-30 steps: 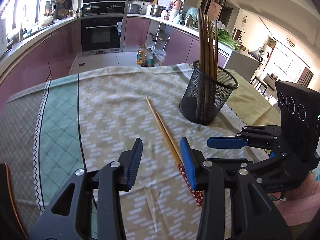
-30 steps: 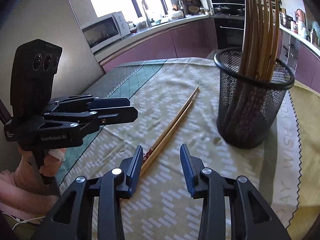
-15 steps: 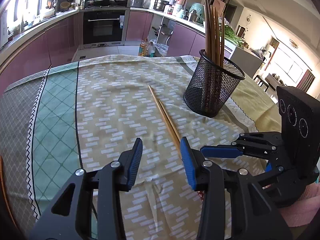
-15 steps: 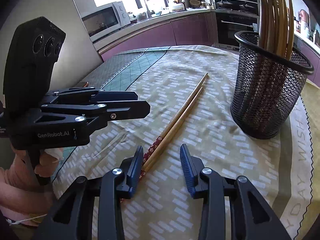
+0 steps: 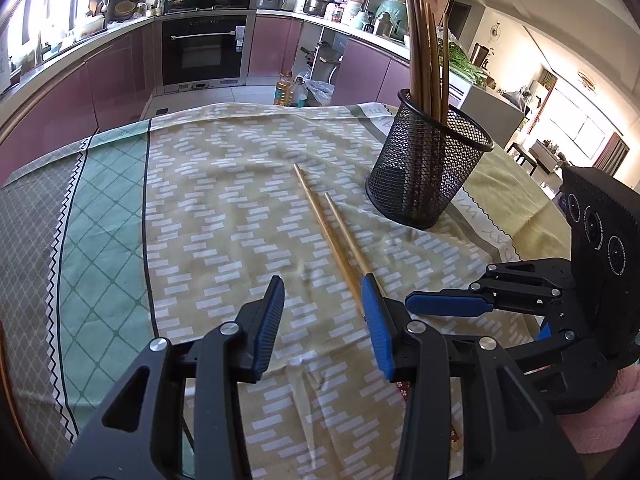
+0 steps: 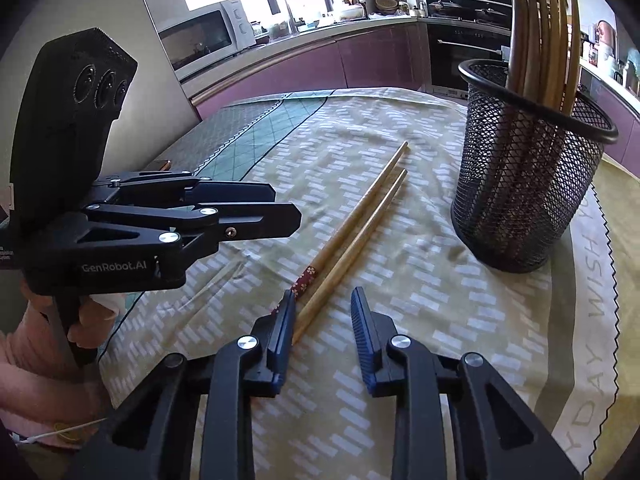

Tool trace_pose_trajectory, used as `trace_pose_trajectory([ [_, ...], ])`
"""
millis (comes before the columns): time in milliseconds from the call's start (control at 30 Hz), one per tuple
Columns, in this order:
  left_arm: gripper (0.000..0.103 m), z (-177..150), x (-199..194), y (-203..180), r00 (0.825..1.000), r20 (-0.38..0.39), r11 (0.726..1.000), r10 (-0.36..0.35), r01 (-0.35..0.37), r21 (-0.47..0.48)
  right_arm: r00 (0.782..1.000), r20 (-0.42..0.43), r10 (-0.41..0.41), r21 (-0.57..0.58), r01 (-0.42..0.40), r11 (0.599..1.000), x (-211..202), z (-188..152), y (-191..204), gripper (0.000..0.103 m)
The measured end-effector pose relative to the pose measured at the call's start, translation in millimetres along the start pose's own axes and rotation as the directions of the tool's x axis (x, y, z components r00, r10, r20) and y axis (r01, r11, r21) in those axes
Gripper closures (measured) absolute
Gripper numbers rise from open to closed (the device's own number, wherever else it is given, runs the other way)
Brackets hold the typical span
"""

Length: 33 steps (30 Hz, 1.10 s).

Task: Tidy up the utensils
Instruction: 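Move both open grippers back over the last two chopsticks, then close the left gripper on a chopstick while the right gripper grasps the other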

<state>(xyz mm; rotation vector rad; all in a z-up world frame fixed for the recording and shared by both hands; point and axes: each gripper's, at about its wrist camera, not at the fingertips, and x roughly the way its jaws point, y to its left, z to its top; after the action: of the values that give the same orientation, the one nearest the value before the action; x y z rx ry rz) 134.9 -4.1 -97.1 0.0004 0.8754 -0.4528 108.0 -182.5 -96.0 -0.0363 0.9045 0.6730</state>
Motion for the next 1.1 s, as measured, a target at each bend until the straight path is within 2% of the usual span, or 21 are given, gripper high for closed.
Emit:
trace_pose_trajectory([
  [533, 0.067, 14, 33, -16, 0.995, -0.081, 0.995, 0.054, -0.047, 0.093, 0.999, -0.013, -0.051, 0.014, 0.051, 0.999, -10, -4, -14, 0.078],
  [800, 0.07, 20, 44, -20, 0.992, -0.099, 0.99, 0.079, -0.067, 0.125, 0.996, -0.011, -0.088, 0.016, 0.088, 0.996, -9, -1, -19, 0.087],
  [933, 0.082, 21, 49, -23, 0.99, -0.097, 0.986, 0.104, -0.091, 0.137, 0.995, -0.002, -0.105, 0.019, 0.105, 0.994, -4, 2, -19, 0.091],
  [967, 0.088, 21, 49, -23, 0.99, -0.098, 0.988, 0.1, -0.087, 0.131, 0.995, 0.001, -0.104, 0.032, 0.104, 0.994, -5, 2, -22, 0.095],
  [1100, 0.092, 15, 45, -23, 0.99, -0.091, 0.989, 0.109, -0.099, 0.106, 0.996, 0.005, -0.091, 0.063, 0.09, 0.994, -7, 0, -27, 0.096],
])
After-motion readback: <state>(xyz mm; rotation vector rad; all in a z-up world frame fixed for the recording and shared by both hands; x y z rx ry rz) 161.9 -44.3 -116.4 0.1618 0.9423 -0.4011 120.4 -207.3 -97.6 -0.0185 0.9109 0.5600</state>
